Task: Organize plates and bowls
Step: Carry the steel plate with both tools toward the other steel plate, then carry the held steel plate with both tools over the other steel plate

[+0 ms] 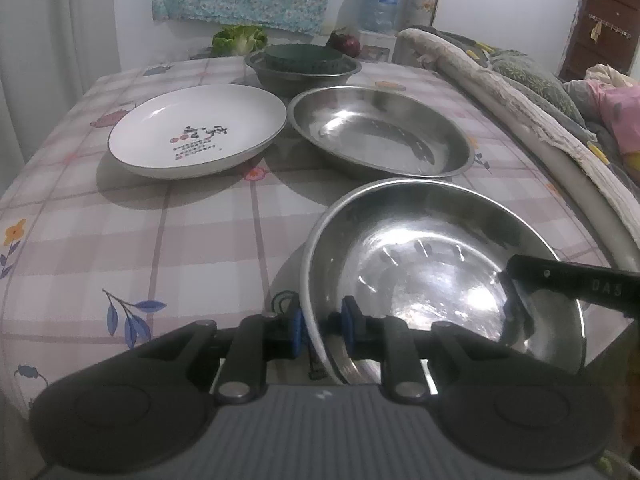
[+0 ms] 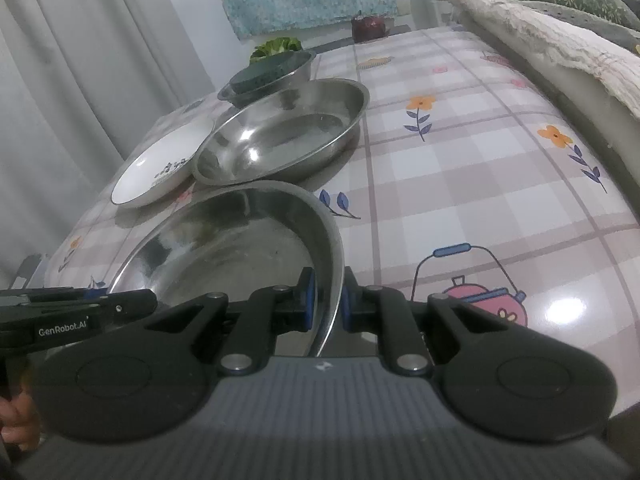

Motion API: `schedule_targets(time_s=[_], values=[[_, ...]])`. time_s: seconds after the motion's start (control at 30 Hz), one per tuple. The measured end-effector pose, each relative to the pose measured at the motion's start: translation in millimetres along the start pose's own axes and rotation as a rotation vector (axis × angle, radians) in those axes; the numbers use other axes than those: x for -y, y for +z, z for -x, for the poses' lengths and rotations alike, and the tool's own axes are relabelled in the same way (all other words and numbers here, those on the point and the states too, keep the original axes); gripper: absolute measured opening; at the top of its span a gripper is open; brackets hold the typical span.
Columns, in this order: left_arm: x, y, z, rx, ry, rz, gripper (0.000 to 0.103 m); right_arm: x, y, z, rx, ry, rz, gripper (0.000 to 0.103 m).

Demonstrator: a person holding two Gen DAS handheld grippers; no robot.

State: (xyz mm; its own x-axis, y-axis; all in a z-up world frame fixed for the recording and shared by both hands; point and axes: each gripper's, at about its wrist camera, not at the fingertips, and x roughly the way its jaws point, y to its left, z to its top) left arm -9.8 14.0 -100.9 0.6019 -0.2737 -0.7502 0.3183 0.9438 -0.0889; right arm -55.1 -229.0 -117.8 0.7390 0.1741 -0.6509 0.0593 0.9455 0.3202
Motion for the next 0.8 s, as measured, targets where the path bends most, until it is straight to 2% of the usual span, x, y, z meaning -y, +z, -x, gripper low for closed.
schedule_targets(time_s=[0.8], values=[[7.4, 1.2, 4.9, -0.004, 0.008, -0.018, 0.021, -2.4, -0.5, 6.0, 0.024, -0.029, 0.037, 0.013]])
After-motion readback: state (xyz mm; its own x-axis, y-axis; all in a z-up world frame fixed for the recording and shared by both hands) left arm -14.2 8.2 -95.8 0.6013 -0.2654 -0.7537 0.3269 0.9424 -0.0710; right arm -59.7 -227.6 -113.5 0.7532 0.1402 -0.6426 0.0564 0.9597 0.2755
